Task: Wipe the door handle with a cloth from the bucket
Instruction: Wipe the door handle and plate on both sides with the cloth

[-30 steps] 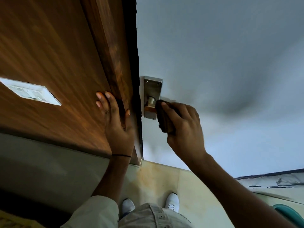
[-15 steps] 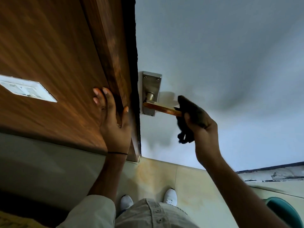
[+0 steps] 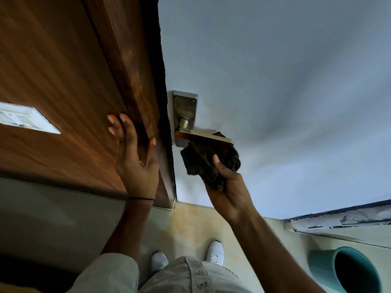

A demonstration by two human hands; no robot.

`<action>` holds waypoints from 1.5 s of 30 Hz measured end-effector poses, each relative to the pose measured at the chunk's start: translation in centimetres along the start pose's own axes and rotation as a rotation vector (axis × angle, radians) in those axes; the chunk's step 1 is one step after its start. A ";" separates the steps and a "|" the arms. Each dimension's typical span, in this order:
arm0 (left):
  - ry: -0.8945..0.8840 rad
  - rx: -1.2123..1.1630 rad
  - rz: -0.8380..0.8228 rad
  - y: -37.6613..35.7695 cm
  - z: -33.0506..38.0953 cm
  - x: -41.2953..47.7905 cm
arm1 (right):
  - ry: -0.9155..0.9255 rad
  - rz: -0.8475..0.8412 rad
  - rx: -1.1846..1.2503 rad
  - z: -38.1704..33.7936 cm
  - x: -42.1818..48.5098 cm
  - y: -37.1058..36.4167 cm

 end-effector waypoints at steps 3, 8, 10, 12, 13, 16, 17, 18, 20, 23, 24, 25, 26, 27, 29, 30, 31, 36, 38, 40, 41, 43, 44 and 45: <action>-0.001 -0.004 0.017 0.2 0.6 0.3 | -0.043 -0.028 -0.037 0.4 0.5 -0.9; -0.029 0.001 -0.013 0.2 0.3 0.0 | -0.110 -0.070 -0.013 4.1 2.6 -2.6; -0.036 0.009 -0.001 0.2 0.1 -0.1 | -0.122 -0.103 0.007 2.9 2.0 -2.2; -0.035 0.015 0.020 0.2 0.1 0.0 | -0.083 -0.097 -0.001 1.2 1.3 -1.5; -0.036 0.012 0.024 0.1 0.1 0.1 | -0.073 -0.094 -0.005 0.8 1.4 -1.4; -0.049 -0.007 0.021 0.1 0.1 -0.1 | -0.127 -0.087 -0.038 2.8 2.4 -2.4; -0.058 -0.014 0.011 0.0 0.0 -0.1 | -0.128 -0.078 -0.047 3.5 2.8 -2.7; -0.066 -0.016 0.004 0.0 0.0 -0.1 | -0.126 -0.082 -0.039 3.8 3.1 -3.0; -0.075 -0.006 0.010 0.0 -0.1 0.0 | -0.143 -0.085 -0.024 3.5 2.7 -2.9; -0.068 0.020 0.040 -0.1 0.0 -0.1 | -0.105 -0.081 -0.010 0.6 1.5 -1.2; -0.066 0.019 0.044 -0.1 0.1 -0.1 | -0.080 -0.072 -0.009 -0.2 1.2 -0.9; -0.065 0.017 0.048 -0.2 0.2 -0.1 | -0.067 -0.070 -0.023 -0.5 1.4 -0.8; -0.065 0.017 0.049 -0.2 0.2 0.0 | -0.078 -0.073 -0.046 0.0 1.9 -1.0; -0.067 0.020 0.047 -0.2 0.1 0.0 | -0.097 -0.077 -0.063 0.8 2.3 -1.5; -0.075 0.020 0.034 -0.1 0.2 -0.1 | -0.113 -0.064 -0.092 2.4 2.7 -2.4; -0.073 0.016 0.023 -0.1 0.2 -0.1 | -0.118 -0.059 -0.095 2.9 2.9 -2.6; -0.065 0.014 0.019 0.0 0.1 -0.1 | -0.123 -0.060 -0.087 3.1 2.9 -2.6; -0.067 0.061 0.050 0.2 0.1 -0.1 | -0.038 -0.063 -0.062 -1.3 0.6 0.4; -0.066 0.086 0.064 0.2 0.0 0.0 | 0.103 0.035 -0.256 -4.6 -1.1 1.8; -0.061 0.101 0.078 0.1 0.0 -0.1 | 0.397 0.177 -0.617 -8.5 -3.9 1.3; -0.054 0.099 0.084 0.0 0.0 -0.2 | 0.585 0.235 -0.823 -10.0 -5.4 0.1; -0.034 0.080 0.092 -0.3 0.1 -0.2 | 0.906 0.167 -1.188 -10.2 -6.7 -3.9; -0.026 0.070 0.098 -0.4 0.2 -0.3 | 0.980 0.053 -1.340 -8.8 -6.1 -5.7; -0.020 0.062 0.105 -0.4 0.3 -0.3 | 1.018 -0.028 -1.532 -6.9 -5.0 -7.0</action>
Point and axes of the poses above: each hand's wrist, its own x-axis towards the middle knuckle, its own y-axis out of the back of the hand, z = x × y, the point moved 9 cm from there along x, towards the middle knuckle, and after that the axes turned 7 degrees about x, right-handed, at the moved point
